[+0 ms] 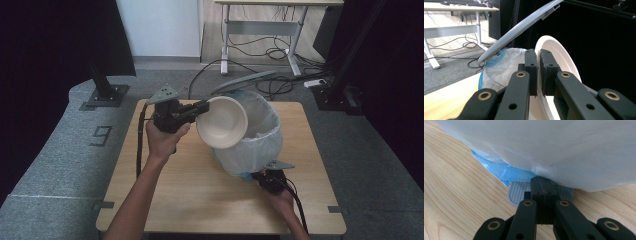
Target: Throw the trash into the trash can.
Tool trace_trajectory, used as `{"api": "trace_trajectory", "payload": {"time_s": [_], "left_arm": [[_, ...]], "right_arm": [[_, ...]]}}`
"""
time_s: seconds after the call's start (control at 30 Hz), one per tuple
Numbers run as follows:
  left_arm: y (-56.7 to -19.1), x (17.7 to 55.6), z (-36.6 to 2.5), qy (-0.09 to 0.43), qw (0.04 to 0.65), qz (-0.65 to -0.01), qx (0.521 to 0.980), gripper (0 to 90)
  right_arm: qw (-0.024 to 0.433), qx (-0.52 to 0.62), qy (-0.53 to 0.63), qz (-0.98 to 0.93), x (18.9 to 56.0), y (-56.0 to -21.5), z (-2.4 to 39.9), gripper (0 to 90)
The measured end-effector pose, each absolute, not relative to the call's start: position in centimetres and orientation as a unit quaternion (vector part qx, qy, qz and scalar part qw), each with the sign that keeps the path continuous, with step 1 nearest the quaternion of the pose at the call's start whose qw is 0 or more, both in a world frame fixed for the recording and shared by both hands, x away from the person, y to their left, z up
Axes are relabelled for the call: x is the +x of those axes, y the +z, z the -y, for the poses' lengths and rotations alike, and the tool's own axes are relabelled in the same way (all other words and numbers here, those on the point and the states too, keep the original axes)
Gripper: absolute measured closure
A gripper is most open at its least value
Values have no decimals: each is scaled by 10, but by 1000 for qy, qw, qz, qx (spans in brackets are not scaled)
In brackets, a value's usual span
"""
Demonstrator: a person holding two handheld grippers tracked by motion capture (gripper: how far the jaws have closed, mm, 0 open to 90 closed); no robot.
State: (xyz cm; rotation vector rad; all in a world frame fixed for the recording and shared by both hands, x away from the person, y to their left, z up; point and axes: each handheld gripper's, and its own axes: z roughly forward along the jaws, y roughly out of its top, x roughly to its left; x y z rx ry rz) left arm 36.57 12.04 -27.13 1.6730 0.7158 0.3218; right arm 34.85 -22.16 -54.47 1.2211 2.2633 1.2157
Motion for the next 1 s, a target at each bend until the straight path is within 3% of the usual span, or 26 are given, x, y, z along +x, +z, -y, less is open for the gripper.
{"api": "trace_trajectory", "payload": {"time_s": [1.0], "left_arm": [[-268, 383, -92, 136, 594, -305, 732, 854]], "right_arm": [[146, 424, 424, -787, 349, -545, 222, 898]]}}
